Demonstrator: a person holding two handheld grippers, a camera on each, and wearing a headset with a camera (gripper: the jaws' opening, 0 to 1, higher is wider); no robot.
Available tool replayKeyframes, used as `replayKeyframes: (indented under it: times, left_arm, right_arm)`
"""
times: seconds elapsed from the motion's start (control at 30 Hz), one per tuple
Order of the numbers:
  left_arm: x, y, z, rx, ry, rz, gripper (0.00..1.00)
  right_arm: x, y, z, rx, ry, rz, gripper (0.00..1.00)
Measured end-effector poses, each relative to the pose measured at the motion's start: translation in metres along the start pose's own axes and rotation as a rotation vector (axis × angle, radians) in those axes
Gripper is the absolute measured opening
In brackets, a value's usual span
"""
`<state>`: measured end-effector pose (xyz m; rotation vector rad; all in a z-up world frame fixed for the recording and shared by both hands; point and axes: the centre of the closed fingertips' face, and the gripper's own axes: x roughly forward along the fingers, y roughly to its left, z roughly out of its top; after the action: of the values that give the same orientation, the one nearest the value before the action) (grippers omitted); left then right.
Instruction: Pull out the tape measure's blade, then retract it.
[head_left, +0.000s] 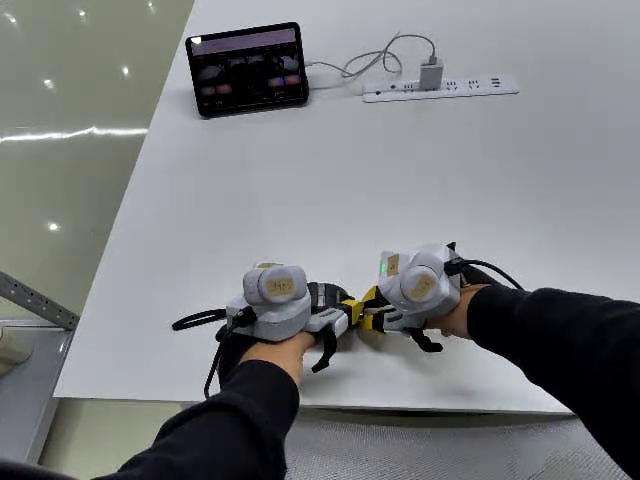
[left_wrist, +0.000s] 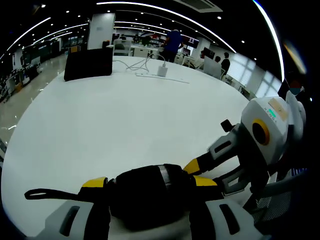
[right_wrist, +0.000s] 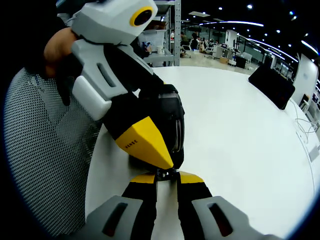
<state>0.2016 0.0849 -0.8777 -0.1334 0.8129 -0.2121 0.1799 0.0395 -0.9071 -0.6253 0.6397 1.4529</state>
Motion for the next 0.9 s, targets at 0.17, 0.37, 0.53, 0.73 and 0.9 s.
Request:
replayKeyframes:
  times: [0.17,0.37,0.53,0.73,0.9]
  left_arm:
    - [0.0,0.0,0.0,0.001,-0.002,0.001,0.6]
    - [0.0,0.0,0.001,0.001,-0.004,0.0,0.61]
    - [0.0,0.0,0.001,0.007,-0.008,-0.007,0.61]
    - [0.0,-0.001,0.001,0.008,-0.014,-0.005,0.62]
    - [0.0,-0.001,0.001,0.008,-0.017,-0.005,0.62]
  right_arm:
    - [0.0,0.0,0.0,0.005,-0.001,0.0,0.11]
    - [0.0,0.0,0.0,0.016,-0.002,-0.003,0.11]
    - [0.0,0.0,0.0,0.031,0.009,-0.02,0.12]
    - [-0.013,-0.01,-0.007,0.1,0.003,-0.078,0.22]
    - [-0.04,-0.024,-0.015,0.155,-0.02,-0.142,0.28]
